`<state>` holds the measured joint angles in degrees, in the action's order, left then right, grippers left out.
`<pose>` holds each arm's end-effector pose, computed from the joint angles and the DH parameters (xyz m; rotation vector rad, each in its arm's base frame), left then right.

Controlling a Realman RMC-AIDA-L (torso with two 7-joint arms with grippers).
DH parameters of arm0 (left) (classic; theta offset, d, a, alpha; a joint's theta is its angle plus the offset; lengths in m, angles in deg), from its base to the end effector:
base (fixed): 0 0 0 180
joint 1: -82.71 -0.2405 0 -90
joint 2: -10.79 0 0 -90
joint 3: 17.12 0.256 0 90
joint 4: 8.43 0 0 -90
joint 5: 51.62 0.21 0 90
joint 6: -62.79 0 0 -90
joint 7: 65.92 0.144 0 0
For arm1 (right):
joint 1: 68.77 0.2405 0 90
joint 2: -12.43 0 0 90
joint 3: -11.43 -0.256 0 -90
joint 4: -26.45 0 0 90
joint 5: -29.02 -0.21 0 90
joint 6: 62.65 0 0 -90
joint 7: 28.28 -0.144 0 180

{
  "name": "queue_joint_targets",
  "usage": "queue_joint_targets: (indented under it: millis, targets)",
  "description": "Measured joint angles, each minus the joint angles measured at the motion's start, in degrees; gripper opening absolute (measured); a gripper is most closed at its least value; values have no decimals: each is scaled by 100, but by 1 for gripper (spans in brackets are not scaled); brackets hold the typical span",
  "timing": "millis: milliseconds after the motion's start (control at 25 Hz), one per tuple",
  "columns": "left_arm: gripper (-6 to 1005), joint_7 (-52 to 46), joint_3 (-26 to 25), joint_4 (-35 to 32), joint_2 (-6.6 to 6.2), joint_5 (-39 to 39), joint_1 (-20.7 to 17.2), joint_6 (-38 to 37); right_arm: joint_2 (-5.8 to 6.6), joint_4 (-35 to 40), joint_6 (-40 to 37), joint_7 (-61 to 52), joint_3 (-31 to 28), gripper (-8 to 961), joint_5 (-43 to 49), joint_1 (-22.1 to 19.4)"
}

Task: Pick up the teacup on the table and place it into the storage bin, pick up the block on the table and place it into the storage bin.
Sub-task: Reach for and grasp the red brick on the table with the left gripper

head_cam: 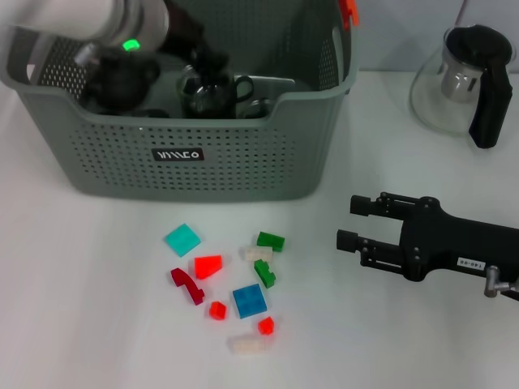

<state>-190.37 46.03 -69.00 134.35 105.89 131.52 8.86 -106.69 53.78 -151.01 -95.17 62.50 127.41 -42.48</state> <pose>-0.1384 0.4649 0.0108 -2.3212 -0.3411 0.1868 0.2635 0.2991 -0.0344 -2.7090 0.5620 0.9108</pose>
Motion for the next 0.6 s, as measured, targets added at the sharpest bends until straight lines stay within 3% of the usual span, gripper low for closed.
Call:
queue_joint_targets:
  millis: [80, 240, 360, 400, 440, 600]
  targets:
    - [435, 102, -284, -690, -8, -684, -250, -571, 1, 0, 1, 0, -1, 673, 1, 0]
    - [593, 114, -1285, -1206, -299, -2232, -436, -1884, 3, 0, 4, 0, -1, 673, 9, -1]
    - [644, 116, -2220, -879, -576, -3121, -450, -2961, 3, 1, -17, 0, -1, 673, 3, -4]
    - [651, 319, -2748, -431, -773, -3614, -502, -3703, 1, 0, -24, 0, 0, 673, 1, -4]
    - [657, 319, -2748, -431, -773, -3614, -502, -3703, 2, 0, -26, 0, -1, 673, 0, -5]
    - [662, 1715, -3201, 902, -1281, -4430, -852, -5127, 4, 1, -30, -20, -1, 673, 15, 8]
